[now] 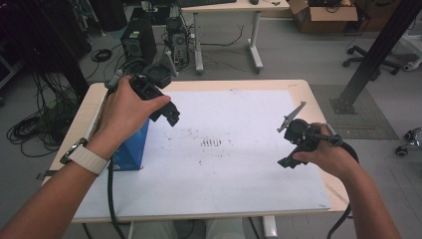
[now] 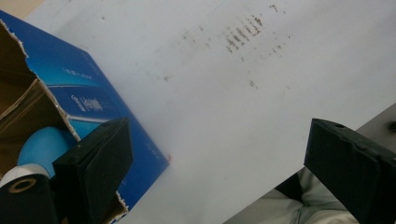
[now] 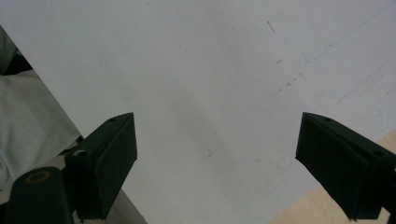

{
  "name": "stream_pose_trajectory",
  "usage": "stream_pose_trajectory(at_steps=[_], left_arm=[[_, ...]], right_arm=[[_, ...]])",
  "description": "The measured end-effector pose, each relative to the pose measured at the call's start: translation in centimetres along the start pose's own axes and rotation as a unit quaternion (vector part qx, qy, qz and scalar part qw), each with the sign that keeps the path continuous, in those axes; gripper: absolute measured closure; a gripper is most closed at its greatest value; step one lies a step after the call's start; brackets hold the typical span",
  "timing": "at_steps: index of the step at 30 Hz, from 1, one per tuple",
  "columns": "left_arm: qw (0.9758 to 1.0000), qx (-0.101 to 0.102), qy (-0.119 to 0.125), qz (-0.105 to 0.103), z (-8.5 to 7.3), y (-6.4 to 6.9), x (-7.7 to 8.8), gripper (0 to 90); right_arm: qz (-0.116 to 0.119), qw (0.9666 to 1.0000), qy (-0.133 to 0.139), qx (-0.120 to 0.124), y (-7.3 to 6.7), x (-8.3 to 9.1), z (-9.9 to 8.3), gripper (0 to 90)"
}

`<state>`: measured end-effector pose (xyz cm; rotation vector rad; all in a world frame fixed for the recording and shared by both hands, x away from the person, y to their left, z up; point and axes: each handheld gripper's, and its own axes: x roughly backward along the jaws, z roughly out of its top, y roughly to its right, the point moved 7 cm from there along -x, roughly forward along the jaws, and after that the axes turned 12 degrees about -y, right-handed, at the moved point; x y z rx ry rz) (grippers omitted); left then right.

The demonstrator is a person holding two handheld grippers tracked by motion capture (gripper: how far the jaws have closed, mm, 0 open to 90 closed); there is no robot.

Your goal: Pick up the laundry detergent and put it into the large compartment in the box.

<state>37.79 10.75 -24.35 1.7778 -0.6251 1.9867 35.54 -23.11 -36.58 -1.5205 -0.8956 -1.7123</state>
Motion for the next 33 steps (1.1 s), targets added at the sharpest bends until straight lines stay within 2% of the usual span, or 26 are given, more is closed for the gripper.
stream_pose_trajectory(at_steps=[9, 33], left_arm=[[0.9996, -0.022, -0.002, -0.014, 0.3, 0.6, -0.9, 8.7], [0.9994, -0.021, -0.004, -0.027, 0.7, 0.2, -1.4, 8.5]], right_arm=[[0.000, 1.0000, 0.000, -0.001, 0.3, -0.3, 0.2, 12.5], [0.001, 1.0000, 0.000, -0.004, 0.4, -0.4, 0.2, 12.4]])
